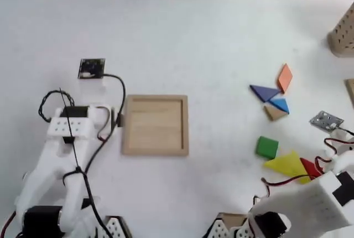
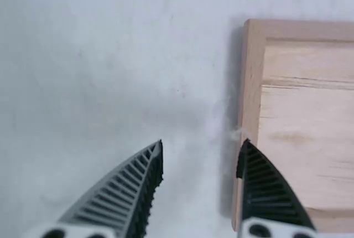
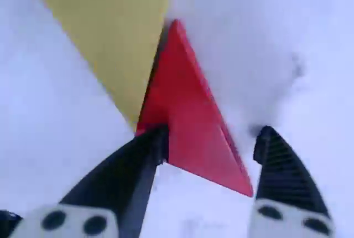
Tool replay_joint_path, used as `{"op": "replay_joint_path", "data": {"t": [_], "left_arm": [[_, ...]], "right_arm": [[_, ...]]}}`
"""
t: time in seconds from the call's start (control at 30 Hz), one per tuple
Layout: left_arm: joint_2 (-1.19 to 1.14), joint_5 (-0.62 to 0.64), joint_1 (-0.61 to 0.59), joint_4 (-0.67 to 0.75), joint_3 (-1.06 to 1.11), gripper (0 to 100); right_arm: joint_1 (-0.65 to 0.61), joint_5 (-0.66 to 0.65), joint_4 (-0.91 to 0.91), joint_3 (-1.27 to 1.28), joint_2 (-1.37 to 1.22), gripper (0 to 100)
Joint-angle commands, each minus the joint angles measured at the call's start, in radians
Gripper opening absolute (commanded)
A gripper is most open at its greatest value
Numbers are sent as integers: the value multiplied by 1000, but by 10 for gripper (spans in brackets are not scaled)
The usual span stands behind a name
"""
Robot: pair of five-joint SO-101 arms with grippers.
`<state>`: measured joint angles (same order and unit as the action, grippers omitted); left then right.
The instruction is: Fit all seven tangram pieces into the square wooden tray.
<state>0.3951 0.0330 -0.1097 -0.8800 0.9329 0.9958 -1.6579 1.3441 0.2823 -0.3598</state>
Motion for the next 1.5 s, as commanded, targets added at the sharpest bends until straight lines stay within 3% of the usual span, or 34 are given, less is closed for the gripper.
{"op": "replay_joint_path", "data": {"t": [0.0,0.37,0.87,1.07,1.33,1.47], "left_arm": [[30,-37,-7,23,-8,224],[30,-72,-8,23,-8,222],[31,-75,-8,23,-8,222],[31,-77,-8,23,-8,222],[31,-77,-8,23,-8,222],[31,-78,-8,23,-8,222]], "right_arm": [[-10,61,91,-5,-25,251],[58,-20,150,75,186,251],[24,54,-346,264,-7,248],[-21,242,-581,264,-48,248],[-94,284,-596,304,-50,241],[-102,281,-595,313,-50,124]]}}
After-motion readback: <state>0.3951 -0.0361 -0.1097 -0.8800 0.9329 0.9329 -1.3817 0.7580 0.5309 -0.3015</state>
